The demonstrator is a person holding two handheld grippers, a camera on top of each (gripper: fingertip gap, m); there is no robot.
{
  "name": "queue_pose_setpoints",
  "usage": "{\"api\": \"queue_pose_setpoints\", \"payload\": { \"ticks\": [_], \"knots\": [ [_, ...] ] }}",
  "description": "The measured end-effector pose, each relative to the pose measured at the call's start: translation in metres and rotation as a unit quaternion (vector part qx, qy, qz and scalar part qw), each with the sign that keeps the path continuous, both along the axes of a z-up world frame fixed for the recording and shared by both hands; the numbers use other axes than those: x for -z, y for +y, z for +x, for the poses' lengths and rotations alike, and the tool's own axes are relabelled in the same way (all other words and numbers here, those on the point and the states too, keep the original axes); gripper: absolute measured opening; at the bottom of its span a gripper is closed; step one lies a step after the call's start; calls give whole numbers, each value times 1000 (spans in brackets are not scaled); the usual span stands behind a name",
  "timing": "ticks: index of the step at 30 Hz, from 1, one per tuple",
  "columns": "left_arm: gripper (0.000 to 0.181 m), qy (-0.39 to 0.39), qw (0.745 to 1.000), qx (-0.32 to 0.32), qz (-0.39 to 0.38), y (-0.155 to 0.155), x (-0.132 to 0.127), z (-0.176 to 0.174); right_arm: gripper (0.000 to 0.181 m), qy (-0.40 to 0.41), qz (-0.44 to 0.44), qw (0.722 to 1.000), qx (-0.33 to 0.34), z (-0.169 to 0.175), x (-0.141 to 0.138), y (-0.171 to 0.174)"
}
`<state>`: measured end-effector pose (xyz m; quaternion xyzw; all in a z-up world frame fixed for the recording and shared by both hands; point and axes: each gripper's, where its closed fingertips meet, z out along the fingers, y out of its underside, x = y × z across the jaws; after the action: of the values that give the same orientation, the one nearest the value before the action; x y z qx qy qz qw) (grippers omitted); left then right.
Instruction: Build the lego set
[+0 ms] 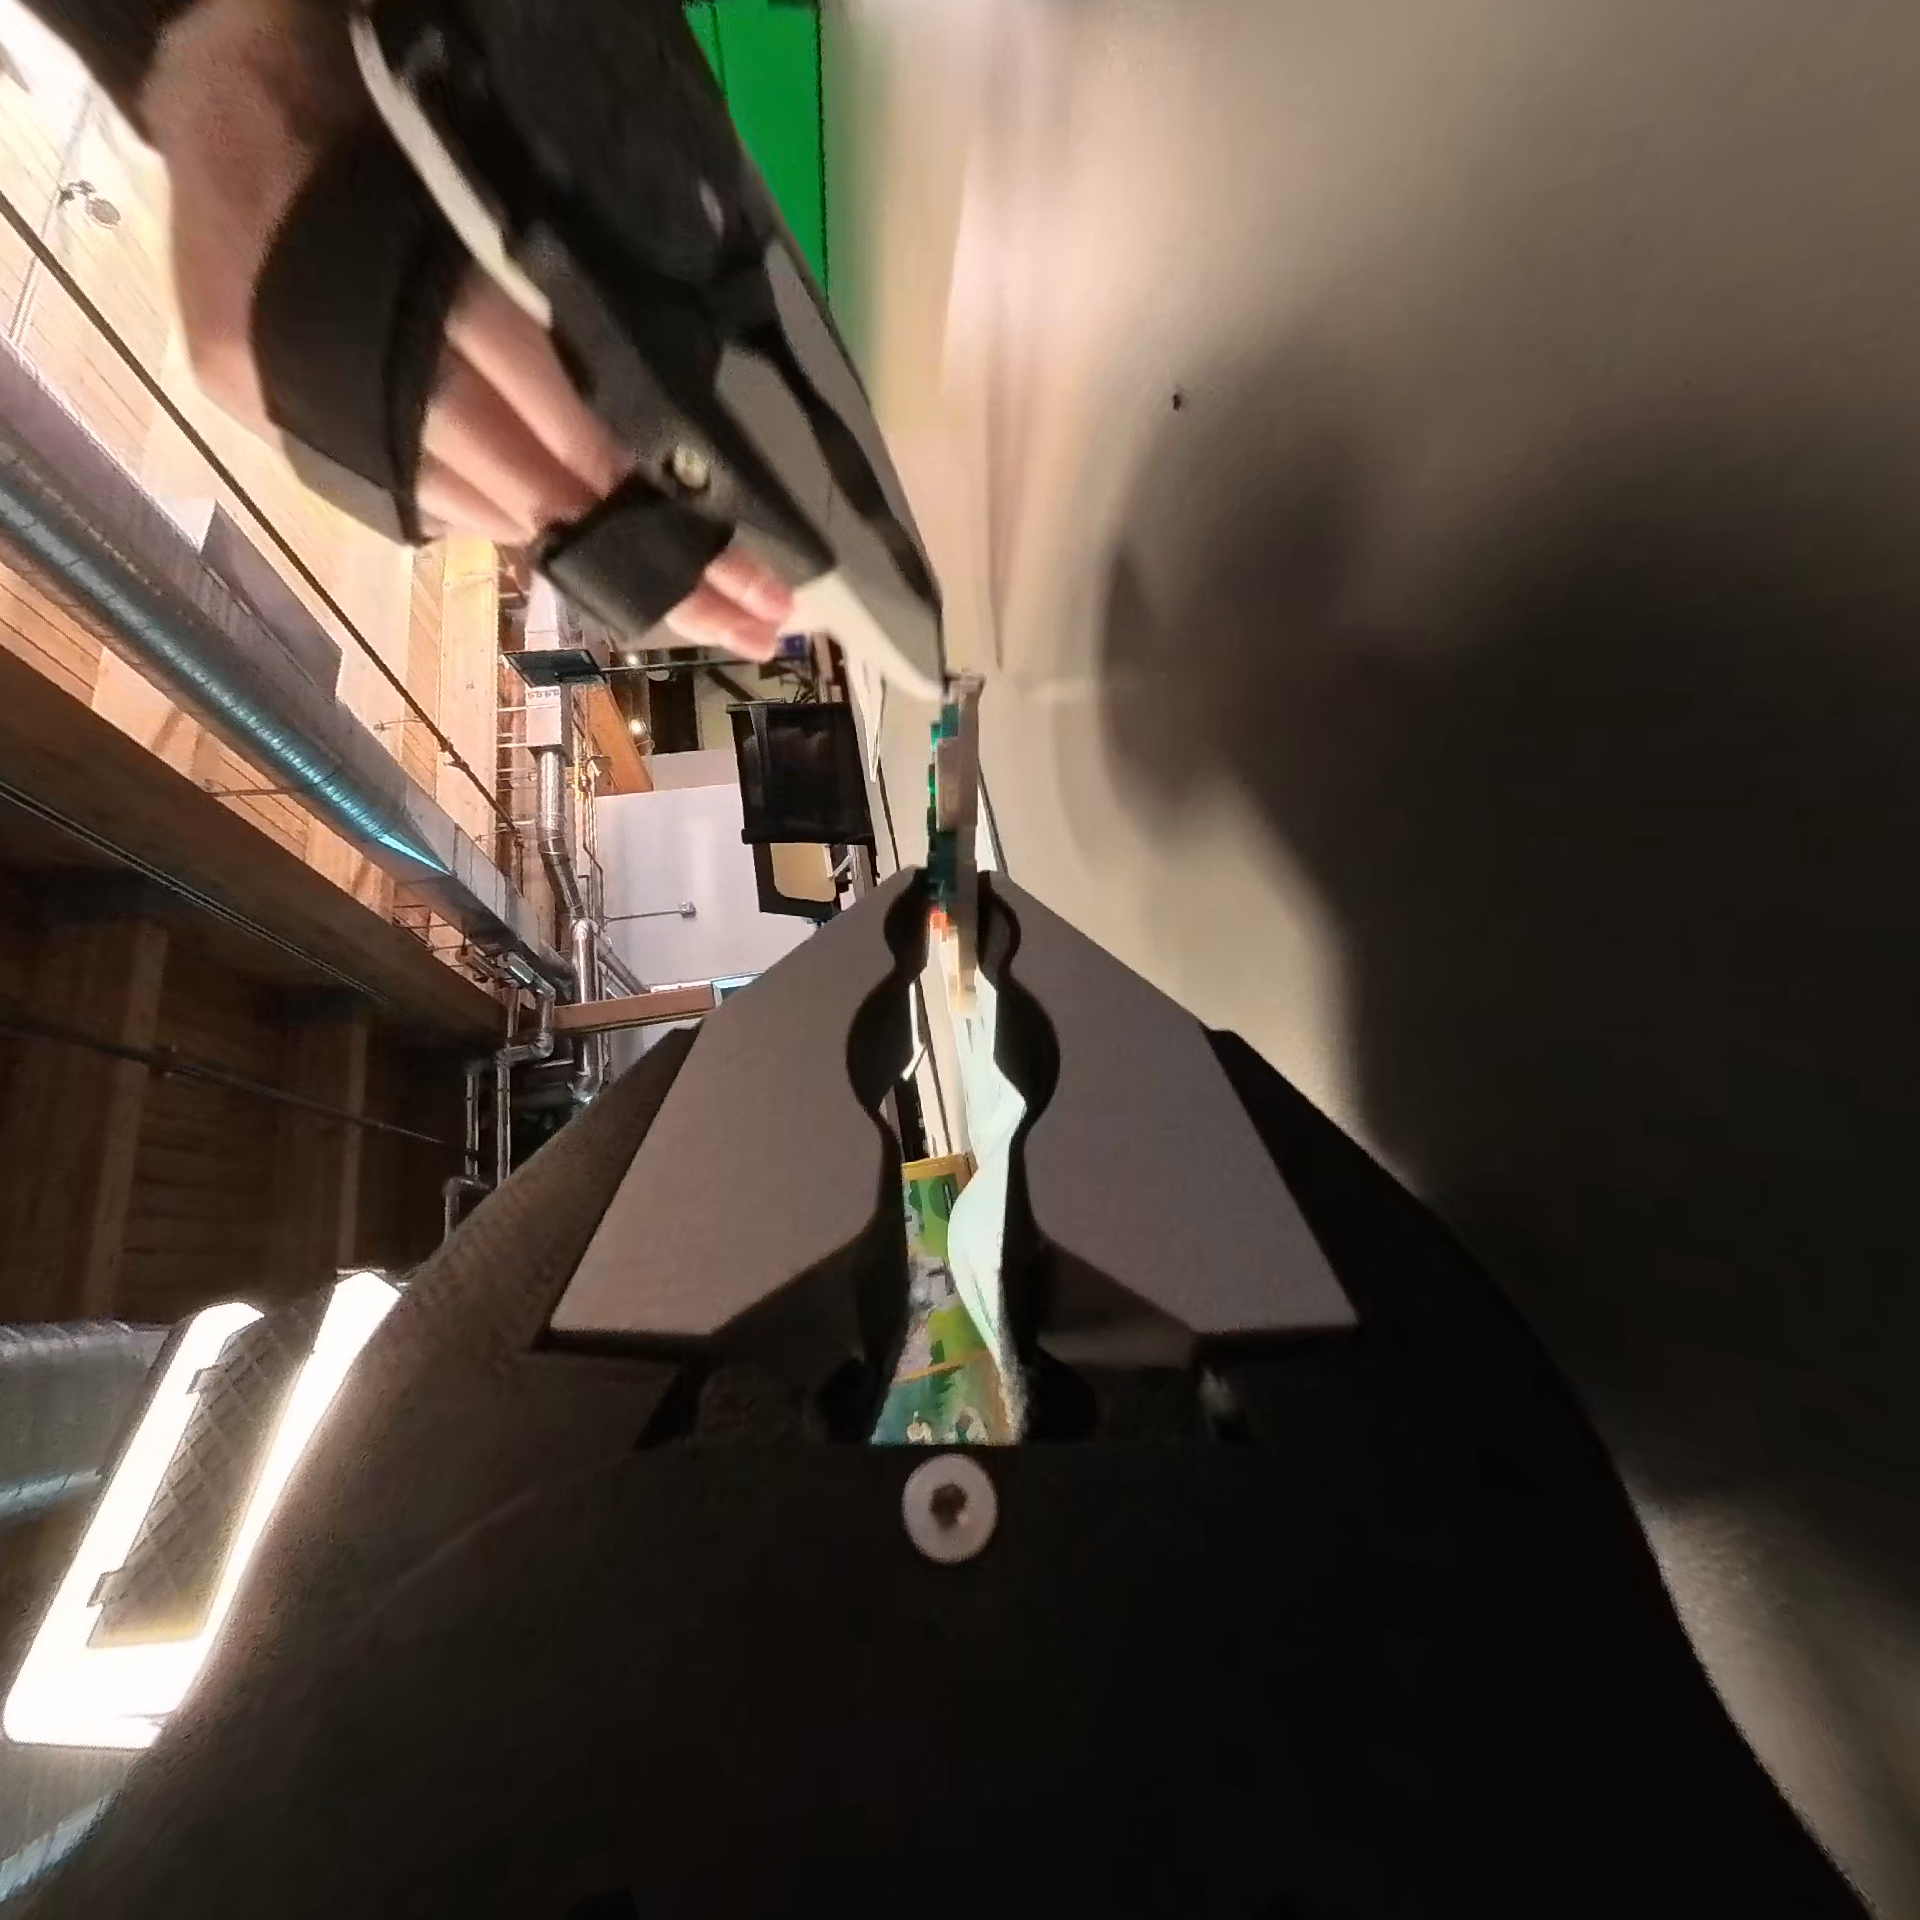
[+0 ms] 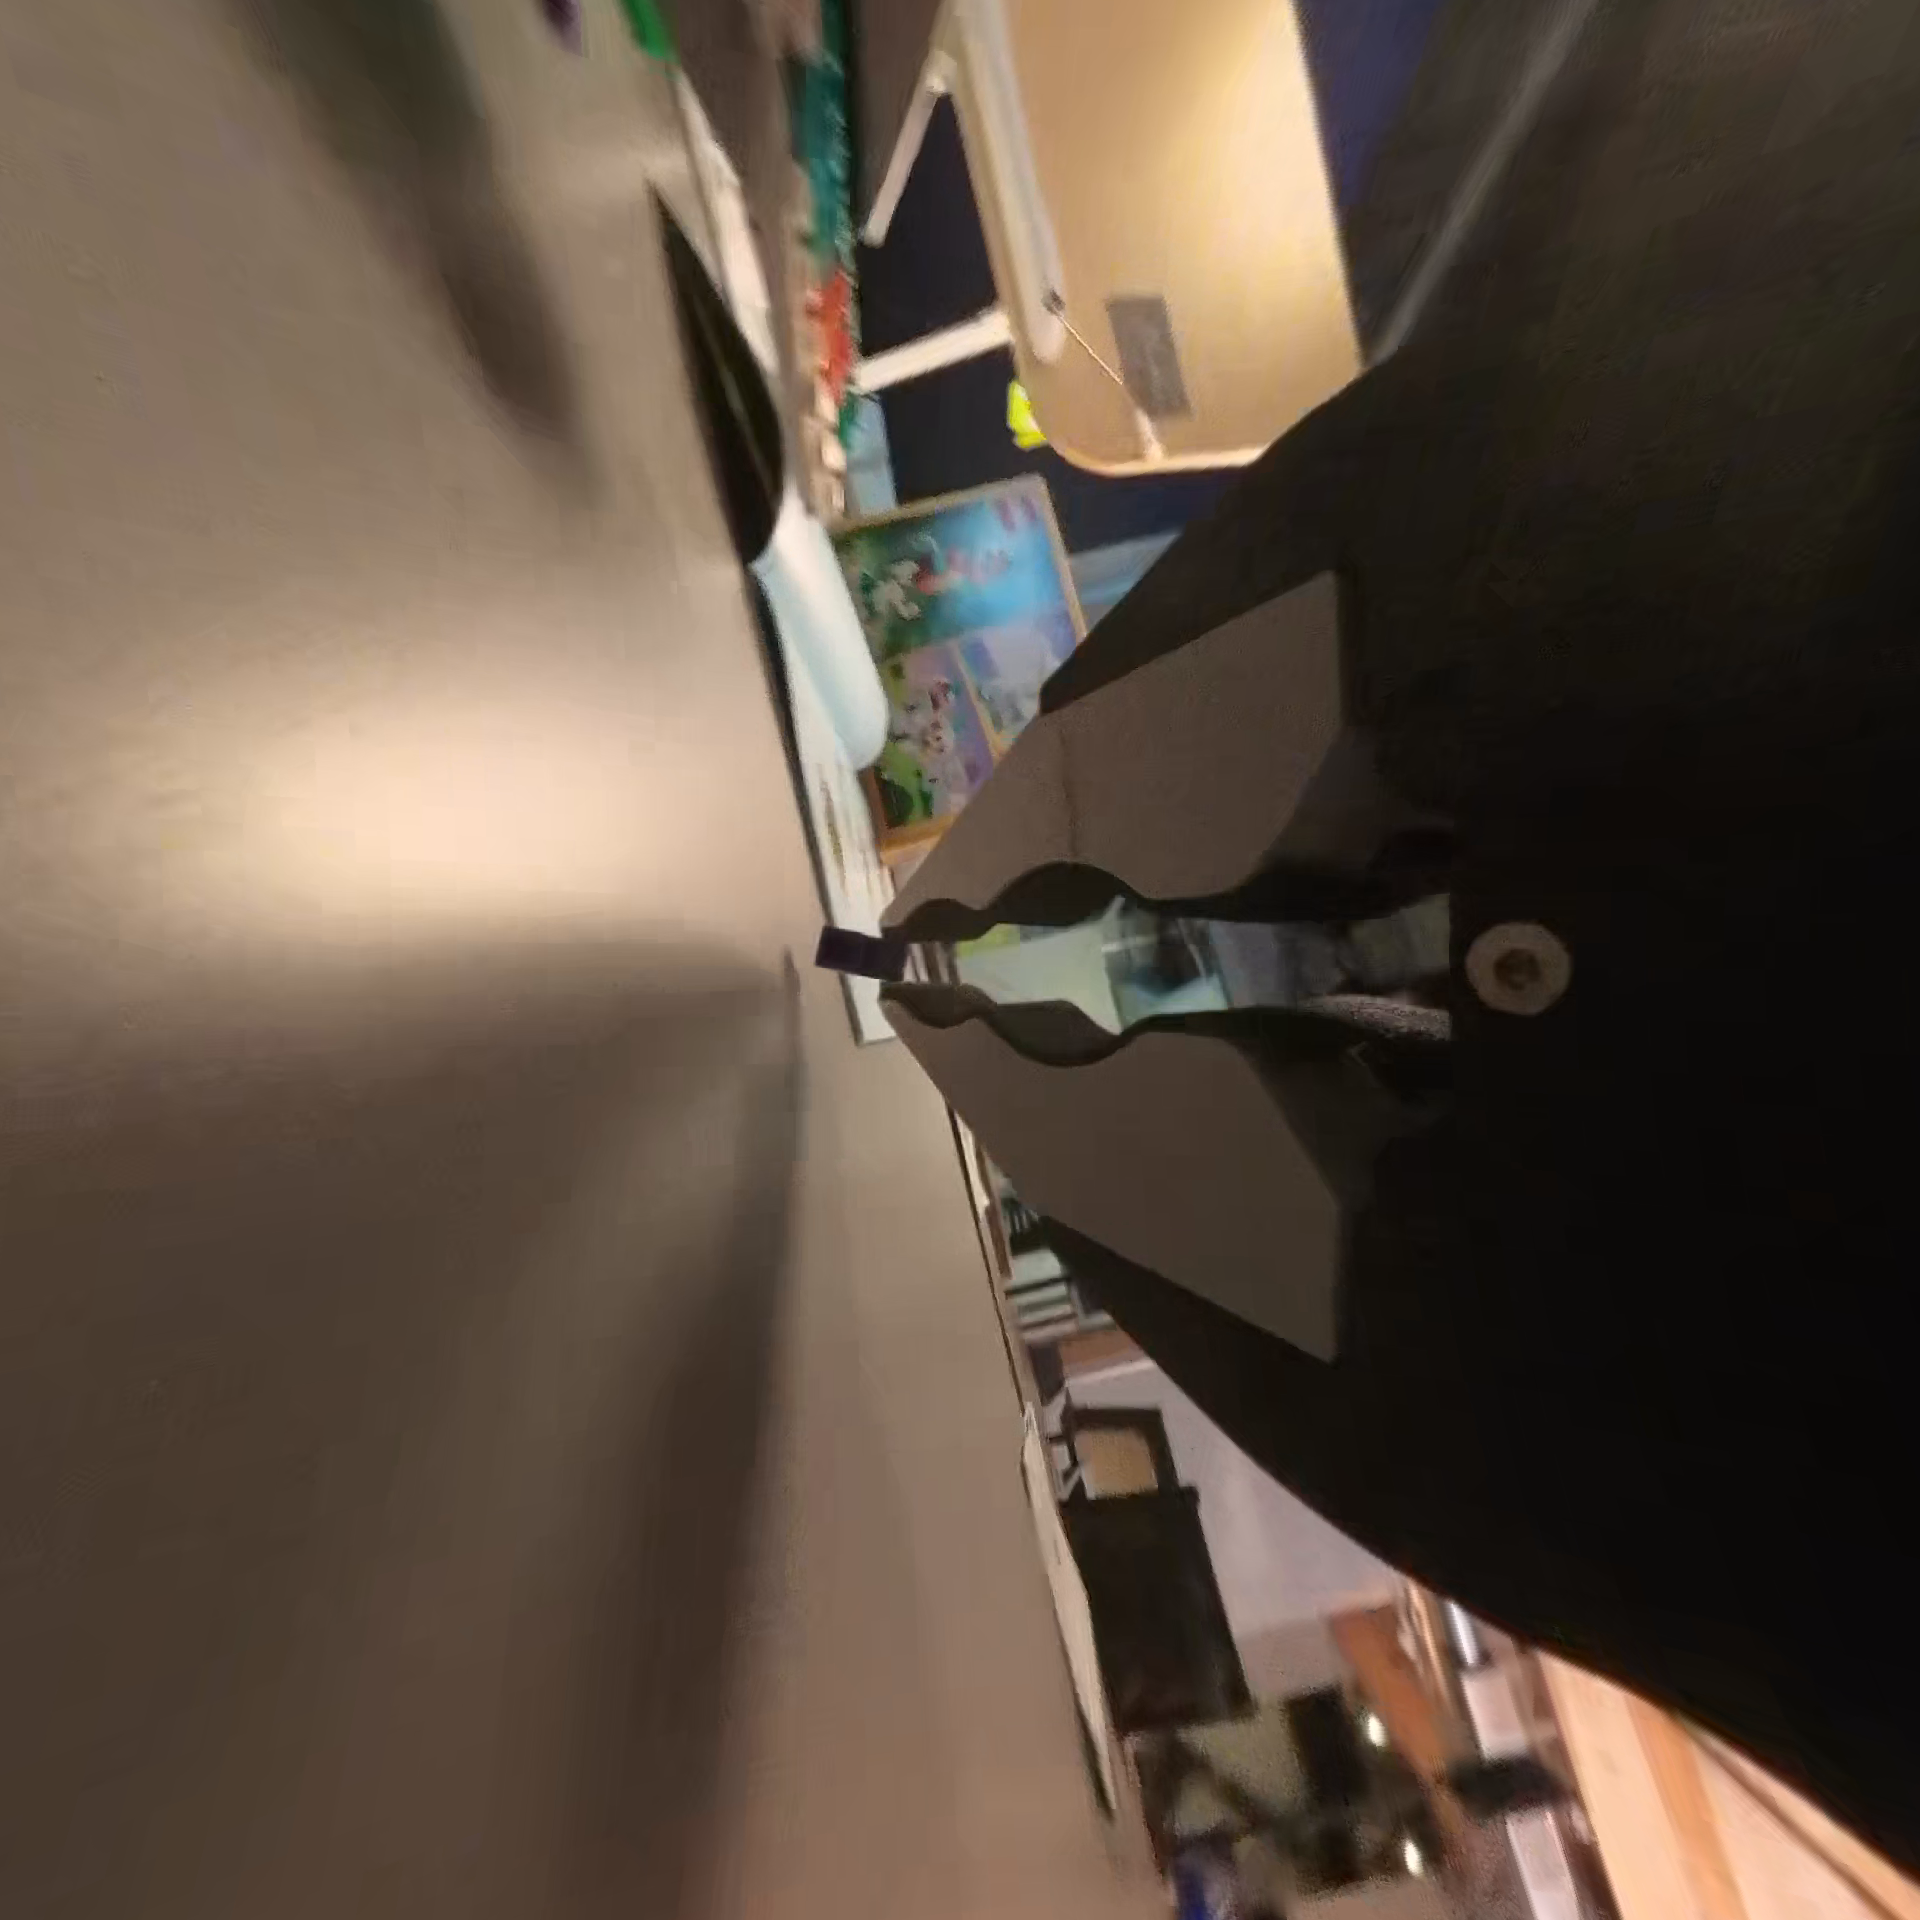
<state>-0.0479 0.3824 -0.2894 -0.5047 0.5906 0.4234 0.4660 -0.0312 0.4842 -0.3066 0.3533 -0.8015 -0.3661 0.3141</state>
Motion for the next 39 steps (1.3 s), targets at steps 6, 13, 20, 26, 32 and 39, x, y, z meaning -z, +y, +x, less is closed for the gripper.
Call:
{"api": "queue_pose_setpoints", "payload": {
  "ticks": [6, 13, 20, 26, 32, 39],
  "knots": [
    [7, 4, 1000, -2, 0, 0, 0, -1, 6, -31, 59, 996, -56, 10, 2, -20],
    [7, 8, 1000, 0, -2, 0, 1, 1, 8, -47, 79, 992, -82, 14, 3, -41],
    [7, 14, 1000, 0, 0, 0, 1, 2, 7, -74, 71, 990, -98, 20, 6, -64],
    [7, 16, 1000, -6, 1, 0, 0, -2, 30, -65, 37, 996, -58, 20, 8, -72],
    [7, 18, 1000, -13, 3, 1, -2, -7, 37, -51, -207, 961, 176, 32, 1, -65],
    [7, 18, 1000, -18, 3, 1, -2, -9, 0, -42, -557, 683, 470, 40, 13, -71]
  ]
}}
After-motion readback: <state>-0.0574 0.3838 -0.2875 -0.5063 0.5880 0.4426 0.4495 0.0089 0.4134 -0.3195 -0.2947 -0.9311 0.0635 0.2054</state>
